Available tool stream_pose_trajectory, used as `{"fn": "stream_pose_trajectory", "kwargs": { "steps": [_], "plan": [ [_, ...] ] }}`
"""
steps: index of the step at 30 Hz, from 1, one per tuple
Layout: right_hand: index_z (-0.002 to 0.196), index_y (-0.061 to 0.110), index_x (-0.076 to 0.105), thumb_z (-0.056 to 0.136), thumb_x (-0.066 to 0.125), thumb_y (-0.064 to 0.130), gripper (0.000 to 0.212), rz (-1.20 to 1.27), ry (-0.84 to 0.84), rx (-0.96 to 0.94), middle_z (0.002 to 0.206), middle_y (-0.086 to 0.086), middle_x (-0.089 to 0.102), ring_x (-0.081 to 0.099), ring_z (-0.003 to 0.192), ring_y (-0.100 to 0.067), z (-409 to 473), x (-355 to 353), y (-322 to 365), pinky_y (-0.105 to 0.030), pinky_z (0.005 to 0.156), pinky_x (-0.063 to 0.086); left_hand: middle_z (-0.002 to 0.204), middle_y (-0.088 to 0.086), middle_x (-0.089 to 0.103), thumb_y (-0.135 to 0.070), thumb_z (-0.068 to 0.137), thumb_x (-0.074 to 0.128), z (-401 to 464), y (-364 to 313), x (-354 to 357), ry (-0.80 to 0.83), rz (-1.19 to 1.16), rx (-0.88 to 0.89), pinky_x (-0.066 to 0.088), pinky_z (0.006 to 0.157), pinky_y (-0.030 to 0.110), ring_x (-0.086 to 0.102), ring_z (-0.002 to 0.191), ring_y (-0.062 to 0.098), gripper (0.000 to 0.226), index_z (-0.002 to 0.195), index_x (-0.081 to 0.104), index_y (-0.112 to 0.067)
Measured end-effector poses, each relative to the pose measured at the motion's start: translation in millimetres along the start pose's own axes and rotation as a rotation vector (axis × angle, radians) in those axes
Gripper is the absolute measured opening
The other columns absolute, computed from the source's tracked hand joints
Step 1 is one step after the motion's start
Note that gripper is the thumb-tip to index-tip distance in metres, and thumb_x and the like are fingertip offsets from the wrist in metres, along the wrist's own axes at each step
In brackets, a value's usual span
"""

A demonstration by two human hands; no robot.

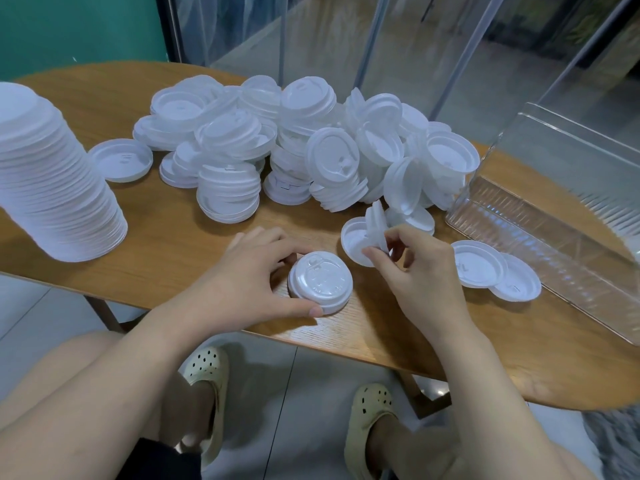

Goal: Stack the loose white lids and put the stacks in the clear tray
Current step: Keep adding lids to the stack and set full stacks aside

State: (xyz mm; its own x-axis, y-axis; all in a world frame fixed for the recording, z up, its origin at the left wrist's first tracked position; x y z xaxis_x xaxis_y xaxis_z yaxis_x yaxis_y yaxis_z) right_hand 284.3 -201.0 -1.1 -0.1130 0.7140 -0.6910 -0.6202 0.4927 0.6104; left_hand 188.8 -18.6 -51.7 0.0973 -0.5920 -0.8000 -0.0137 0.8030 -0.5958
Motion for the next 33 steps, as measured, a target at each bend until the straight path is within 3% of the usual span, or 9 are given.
{"fn": "stream_pose_trajectory", "kwargs": {
  "steps": [4, 8, 11, 15, 20, 24, 30, 33],
  "plan": [
    [0.097, 0.026, 0.07, 0.086, 0.083, 0.018, 0.019, 0.437, -0.042, 0.123, 0.083, 0.004, 0.075, 0.068, 0.074, -0.019, -4.2, -10.0, 1.6, -0.036, 0.069, 0.054, 0.109, -0.027, 0.049, -0.082, 0.059, 0.074, 0.6, -1.0, 0.6, 0.005, 0.002, 0.009, 0.032, 0.098, 0.028, 0.04, 0.11, -0.003, 0.083, 0.132, 0.057, -0.046],
    [0.105, 0.015, 0.07, 0.078, 0.079, 0.02, 0.029, 0.821, 0.014, 0.246, 0.081, -0.001, 0.077, 0.068, 0.068, -0.01, -9.0, -3.0, 1.6, -0.02, 0.067, 0.051, 0.108, -0.025, 0.05, -0.088, 0.055, 0.066, 0.3, -0.4, 1.5, 0.001, 0.007, 0.017, 0.032, 0.098, 0.027, 0.042, 0.108, -0.001, 0.086, 0.129, 0.058, -0.045],
    [0.104, 0.018, 0.077, 0.08, 0.085, 0.019, 0.026, 0.913, 0.106, 0.342, 0.08, -0.009, 0.071, 0.053, 0.061, -0.015, -12.5, 14.4, -10.4, -0.023, 0.067, 0.048, 0.107, -0.024, 0.051, -0.087, 0.055, 0.066, 1.0, -1.6, 1.0, -0.011, -0.007, 0.023, 0.031, 0.095, 0.025, 0.042, 0.107, -0.003, 0.084, 0.127, 0.06, -0.046],
    [0.11, 0.016, 0.078, 0.081, 0.08, 0.024, 0.03, 0.864, 0.187, 0.411, 0.081, -0.023, 0.058, 0.048, 0.06, -0.019, -16.3, 25.4, -17.2, -0.026, 0.07, 0.051, 0.107, -0.025, 0.051, -0.087, 0.055, 0.067, 0.3, -0.4, 0.7, -0.012, -0.008, 0.028, 0.032, 0.097, 0.027, 0.042, 0.108, -0.003, 0.083, 0.127, 0.059, -0.048],
    [0.118, 0.021, 0.074, 0.086, 0.079, 0.032, 0.034, 0.636, 0.231, 0.432, 0.076, -0.018, 0.07, 0.06, 0.062, -0.015, -19.3, 29.3, -23.3, -0.036, 0.083, 0.054, 0.107, -0.026, 0.051, -0.088, 0.056, 0.067, 0.8, -1.3, 2.2, -0.002, -0.006, 0.033, 0.033, 0.098, 0.029, 0.042, 0.109, -0.003, 0.077, 0.124, 0.053, -0.056],
    [0.128, 0.022, 0.065, 0.099, 0.068, 0.024, 0.03, 0.481, 0.244, 0.384, 0.076, -0.009, 0.074, 0.068, 0.063, -0.012, -20.1, 30.3, -17.4, -0.021, 0.065, 0.054, 0.106, -0.026, 0.05, -0.089, 0.056, 0.067, 2.7, -0.2, 1.7, -0.002, -0.006, 0.029, 0.034, 0.096, 0.029, 0.042, 0.108, -0.004, 0.076, 0.124, 0.048, -0.06],
    [0.123, 0.036, 0.062, 0.1, 0.064, 0.034, 0.023, 0.342, 0.341, 0.322, 0.067, 0.01, 0.068, 0.067, 0.068, -0.005, -22.3, 37.1, -13.0, -0.01, 0.067, 0.047, 0.109, -0.024, 0.051, -0.081, 0.06, 0.076, 1.5, 0.1, 1.1, 0.0, 0.011, 0.012, 0.033, 0.098, 0.029, 0.041, 0.106, -0.002, 0.08, 0.131, 0.055, -0.05],
    [0.122, 0.037, 0.063, 0.099, 0.064, 0.035, 0.023, 0.313, 0.377, 0.285, 0.075, 0.007, 0.072, 0.067, 0.07, -0.009, -23.7, 41.0, -8.4, -0.014, 0.07, 0.049, 0.109, -0.023, 0.052, -0.077, 0.06, 0.08, 1.7, -0.5, -0.4, -0.01, 0.011, 0.008, 0.034, 0.098, 0.029, 0.042, 0.106, -0.001, 0.082, 0.132, 0.058, -0.046]
  ]
}}
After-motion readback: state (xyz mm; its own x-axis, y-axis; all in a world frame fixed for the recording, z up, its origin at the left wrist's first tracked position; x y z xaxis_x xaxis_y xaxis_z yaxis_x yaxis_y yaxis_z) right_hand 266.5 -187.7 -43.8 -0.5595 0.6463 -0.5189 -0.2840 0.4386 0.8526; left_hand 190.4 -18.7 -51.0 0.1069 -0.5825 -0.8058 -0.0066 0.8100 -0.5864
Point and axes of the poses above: each hand's wrist, its own z-axis towards the middle knuckle, its own x-axis out of the palm, y = z × x, the point moved 10 cm from there along z, towards the middle knuckle
